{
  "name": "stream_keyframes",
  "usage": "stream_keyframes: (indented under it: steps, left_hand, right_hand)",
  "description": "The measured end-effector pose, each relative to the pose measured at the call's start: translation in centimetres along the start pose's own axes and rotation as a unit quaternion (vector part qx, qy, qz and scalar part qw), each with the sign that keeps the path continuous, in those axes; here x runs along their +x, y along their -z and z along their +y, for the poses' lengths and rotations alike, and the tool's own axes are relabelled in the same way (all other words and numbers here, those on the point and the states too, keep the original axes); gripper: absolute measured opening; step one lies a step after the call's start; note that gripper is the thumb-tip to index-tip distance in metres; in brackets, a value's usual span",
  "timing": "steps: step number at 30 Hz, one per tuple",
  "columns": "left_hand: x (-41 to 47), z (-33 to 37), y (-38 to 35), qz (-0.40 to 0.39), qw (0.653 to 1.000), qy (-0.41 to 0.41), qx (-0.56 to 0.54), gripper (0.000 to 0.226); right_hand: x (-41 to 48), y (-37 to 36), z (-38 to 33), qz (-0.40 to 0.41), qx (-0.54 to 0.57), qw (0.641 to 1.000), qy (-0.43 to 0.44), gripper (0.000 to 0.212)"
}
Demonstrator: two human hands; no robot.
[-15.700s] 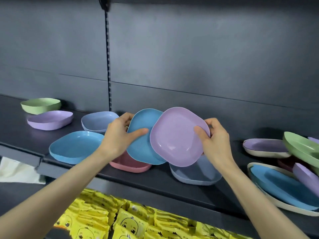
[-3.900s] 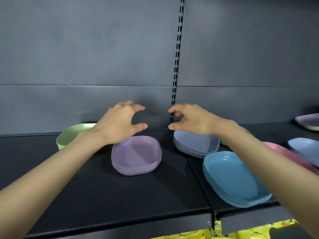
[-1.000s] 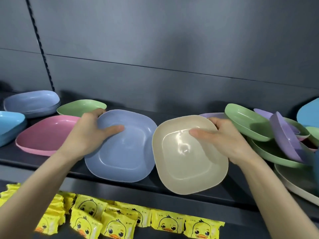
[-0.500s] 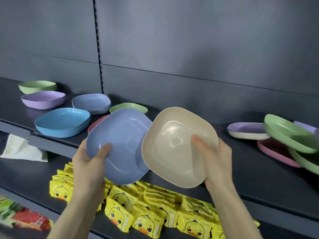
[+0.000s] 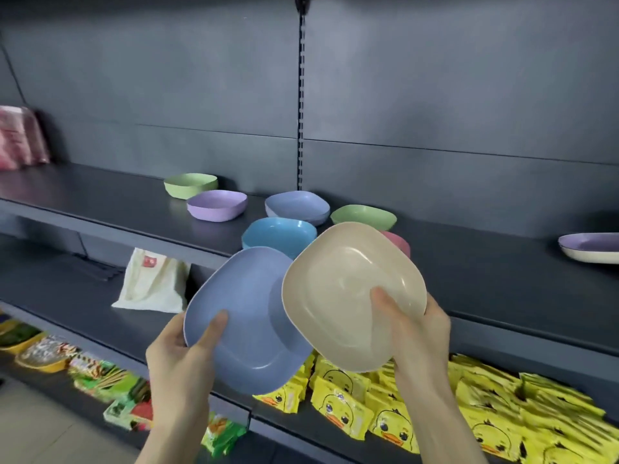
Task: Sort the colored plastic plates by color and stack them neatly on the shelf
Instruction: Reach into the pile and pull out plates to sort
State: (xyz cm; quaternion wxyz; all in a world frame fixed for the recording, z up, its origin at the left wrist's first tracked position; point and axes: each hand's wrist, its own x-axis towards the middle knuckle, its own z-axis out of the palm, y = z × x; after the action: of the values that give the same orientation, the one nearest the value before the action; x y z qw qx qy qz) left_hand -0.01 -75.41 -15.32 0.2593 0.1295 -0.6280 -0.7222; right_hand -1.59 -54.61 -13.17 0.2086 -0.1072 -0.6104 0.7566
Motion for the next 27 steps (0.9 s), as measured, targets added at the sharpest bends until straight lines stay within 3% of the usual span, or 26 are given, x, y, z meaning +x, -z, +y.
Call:
stream_keyframes:
  steps: [12,21,27]
  left_hand:
    - [9.6,0.7,5.5,0.044,0.993,-0.08,0.073,0.011]
    - [21.2,1.2,5.4,0.05,0.987,-0.121,0.093,0.012]
    - [27.9,0.6,5.3,0.04,0.987,-0.127,0.095,0.011]
  right_hand:
    - [1.2,-12.1,1.7,-0.007,-0.007,0.998,0.057,0.018]
    - [7.8,-21.1,2.7,0.007,-0.012,0.996,0.088,0.016]
    - [10.9,-25.9,3.0,0.015,-0.026,0.995,0.096,0.028]
